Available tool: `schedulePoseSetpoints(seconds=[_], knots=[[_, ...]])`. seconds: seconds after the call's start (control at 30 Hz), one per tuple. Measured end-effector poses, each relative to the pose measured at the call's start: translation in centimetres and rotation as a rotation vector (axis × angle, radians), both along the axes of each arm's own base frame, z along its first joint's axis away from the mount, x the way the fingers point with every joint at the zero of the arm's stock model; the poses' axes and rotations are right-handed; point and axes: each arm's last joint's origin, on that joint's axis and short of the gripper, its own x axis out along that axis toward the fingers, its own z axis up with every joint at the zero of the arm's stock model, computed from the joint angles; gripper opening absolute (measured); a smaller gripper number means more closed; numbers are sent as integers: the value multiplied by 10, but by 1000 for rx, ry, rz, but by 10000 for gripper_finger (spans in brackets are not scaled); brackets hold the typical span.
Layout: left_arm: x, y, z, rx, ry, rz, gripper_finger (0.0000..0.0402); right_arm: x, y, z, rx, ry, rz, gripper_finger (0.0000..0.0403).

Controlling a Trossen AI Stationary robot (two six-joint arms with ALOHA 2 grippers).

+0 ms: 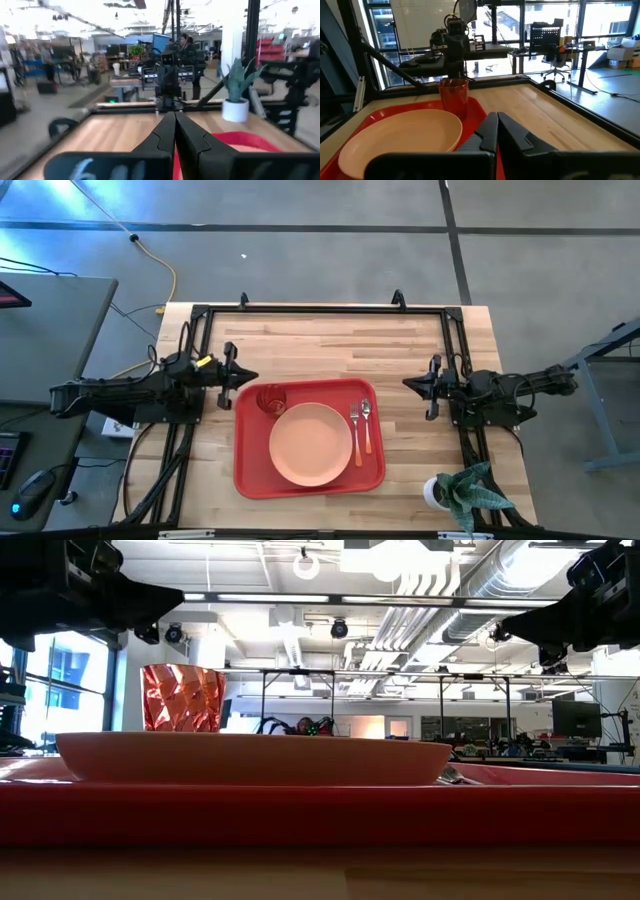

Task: Pick and place plate/cup/fork/spoon on tray
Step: Return to Home Position

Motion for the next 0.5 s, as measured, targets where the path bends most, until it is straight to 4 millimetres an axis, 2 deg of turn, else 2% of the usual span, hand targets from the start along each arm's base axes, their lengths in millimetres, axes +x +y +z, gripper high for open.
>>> schedulePoseSetpoints(seconds=[0.13,0.4,0.5], knots=[[-3,-3,-3,-86,37,-109,0,0,0,0,0,0,0,0],[-28,-7,5,-69,-58,-165,0,0,0,0,0,0,0,0],[-28,-7,1,-109,-2,-254,0,0,0,0,-1,1,1,0]])
